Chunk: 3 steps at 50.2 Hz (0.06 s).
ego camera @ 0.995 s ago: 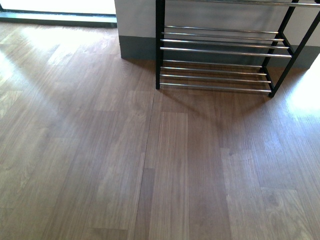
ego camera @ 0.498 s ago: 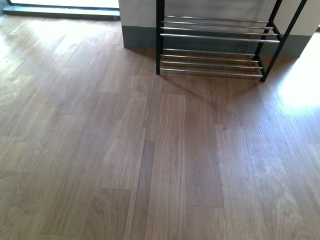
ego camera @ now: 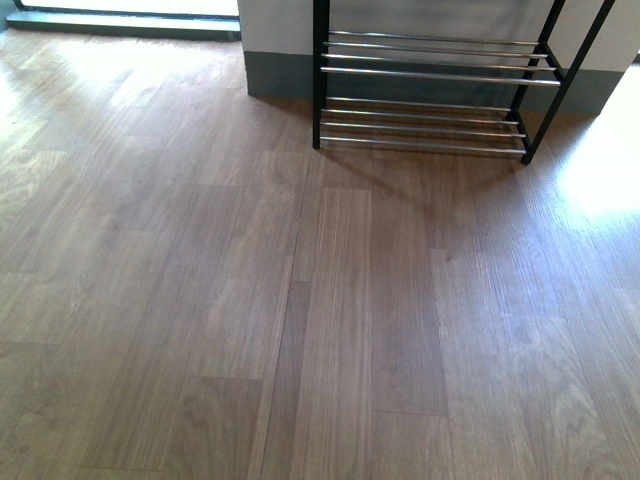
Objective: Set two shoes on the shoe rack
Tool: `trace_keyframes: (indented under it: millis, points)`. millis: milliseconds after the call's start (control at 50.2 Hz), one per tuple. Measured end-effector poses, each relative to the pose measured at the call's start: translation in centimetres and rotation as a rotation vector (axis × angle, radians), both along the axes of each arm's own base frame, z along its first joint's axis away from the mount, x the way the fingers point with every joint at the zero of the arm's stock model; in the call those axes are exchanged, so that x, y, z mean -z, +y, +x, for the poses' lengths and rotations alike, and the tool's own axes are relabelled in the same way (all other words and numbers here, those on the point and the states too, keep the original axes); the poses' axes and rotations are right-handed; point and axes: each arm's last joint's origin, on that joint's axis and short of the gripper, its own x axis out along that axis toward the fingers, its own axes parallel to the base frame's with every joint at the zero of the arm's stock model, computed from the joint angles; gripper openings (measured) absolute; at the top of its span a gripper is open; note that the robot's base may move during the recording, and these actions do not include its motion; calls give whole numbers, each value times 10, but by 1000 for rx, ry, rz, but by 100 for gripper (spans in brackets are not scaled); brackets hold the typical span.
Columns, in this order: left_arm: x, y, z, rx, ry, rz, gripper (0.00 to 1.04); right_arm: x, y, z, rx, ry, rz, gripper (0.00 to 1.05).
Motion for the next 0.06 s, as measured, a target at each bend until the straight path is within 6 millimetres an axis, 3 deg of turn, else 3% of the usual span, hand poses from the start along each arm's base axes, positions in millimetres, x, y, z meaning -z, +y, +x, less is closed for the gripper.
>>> trace_keyframes:
  millis: [60]
  points:
    - [0,0,0,0,0,0,95,0,0,0,0,0,0,95]
